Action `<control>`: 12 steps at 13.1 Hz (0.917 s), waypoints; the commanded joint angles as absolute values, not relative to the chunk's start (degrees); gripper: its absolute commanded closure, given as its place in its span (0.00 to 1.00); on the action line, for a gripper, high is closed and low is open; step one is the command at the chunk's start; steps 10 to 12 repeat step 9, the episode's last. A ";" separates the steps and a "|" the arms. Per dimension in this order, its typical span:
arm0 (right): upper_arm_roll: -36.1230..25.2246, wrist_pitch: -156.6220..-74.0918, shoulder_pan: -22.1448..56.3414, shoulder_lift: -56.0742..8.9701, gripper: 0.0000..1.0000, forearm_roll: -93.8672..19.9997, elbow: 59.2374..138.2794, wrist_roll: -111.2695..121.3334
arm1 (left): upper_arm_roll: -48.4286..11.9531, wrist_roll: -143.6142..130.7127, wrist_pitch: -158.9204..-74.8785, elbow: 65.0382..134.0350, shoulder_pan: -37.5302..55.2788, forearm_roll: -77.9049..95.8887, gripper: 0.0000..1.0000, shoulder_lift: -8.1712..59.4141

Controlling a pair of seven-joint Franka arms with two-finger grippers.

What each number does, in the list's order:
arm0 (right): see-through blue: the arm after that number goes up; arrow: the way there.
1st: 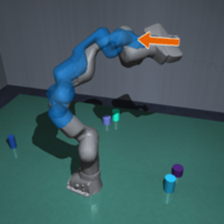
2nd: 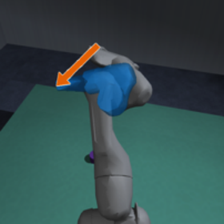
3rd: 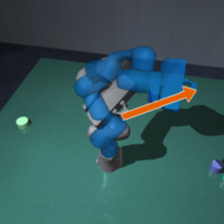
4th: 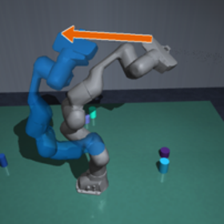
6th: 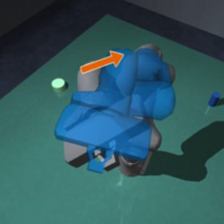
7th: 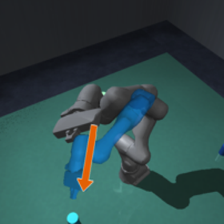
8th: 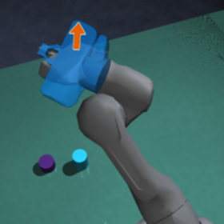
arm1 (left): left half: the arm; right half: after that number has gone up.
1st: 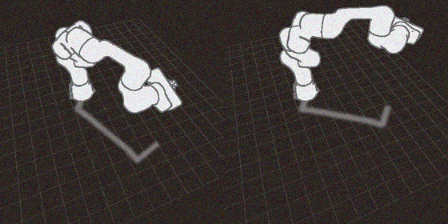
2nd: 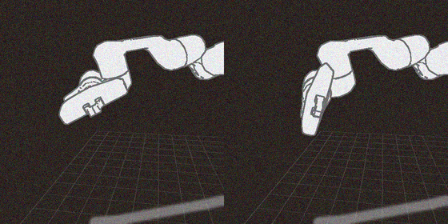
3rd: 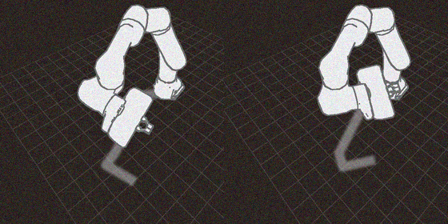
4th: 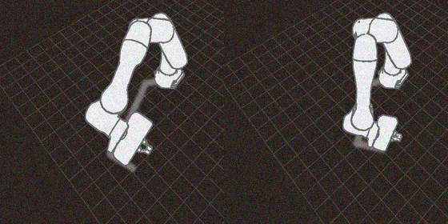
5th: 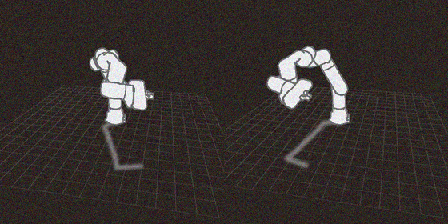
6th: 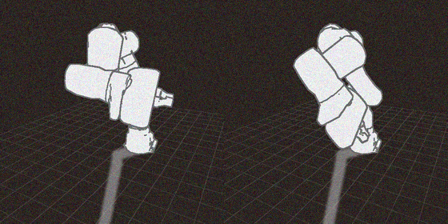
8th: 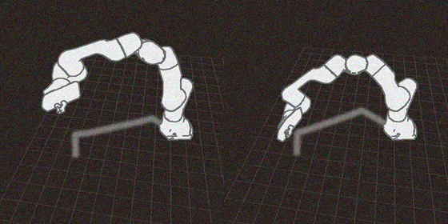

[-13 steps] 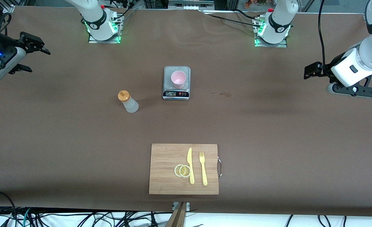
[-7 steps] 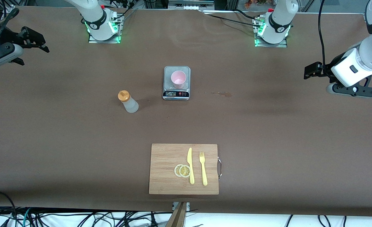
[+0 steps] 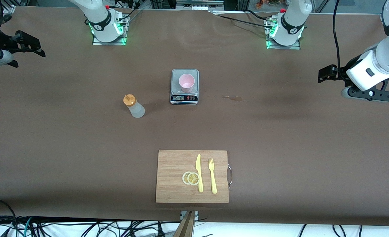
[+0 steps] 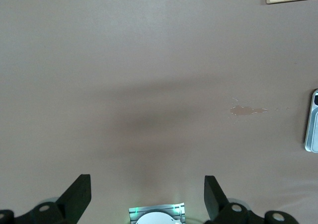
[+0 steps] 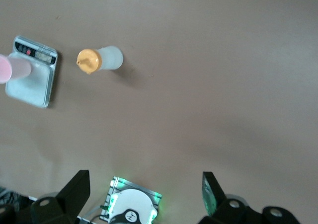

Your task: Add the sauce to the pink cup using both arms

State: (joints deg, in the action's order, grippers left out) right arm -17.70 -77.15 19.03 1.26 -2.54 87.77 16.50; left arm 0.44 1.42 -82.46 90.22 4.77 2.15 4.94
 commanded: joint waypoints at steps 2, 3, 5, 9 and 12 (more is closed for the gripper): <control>-16.08 -76.38 18.72 1.14 0.00 -1.23 85.52 12.40 | 0.26 1.05 -82.00 88.86 4.48 2.55 0.00 5.45; -16.17 -76.55 18.72 1.14 0.00 -1.23 85.52 12.22 | 0.26 1.05 -82.00 88.94 4.48 2.55 0.00 5.54; -16.35 -76.55 18.72 1.14 0.00 -1.14 85.52 12.04 | 0.26 1.05 -82.00 88.86 4.48 2.55 0.00 5.54; -16.44 -76.20 18.72 1.23 0.00 -1.14 85.52 11.87 | 0.26 1.05 -82.00 88.86 4.48 2.55 0.00 5.54; -16.44 -76.20 18.72 1.23 0.00 -1.14 85.52 11.87 | 0.26 1.05 -82.00 88.86 4.48 2.55 0.00 5.54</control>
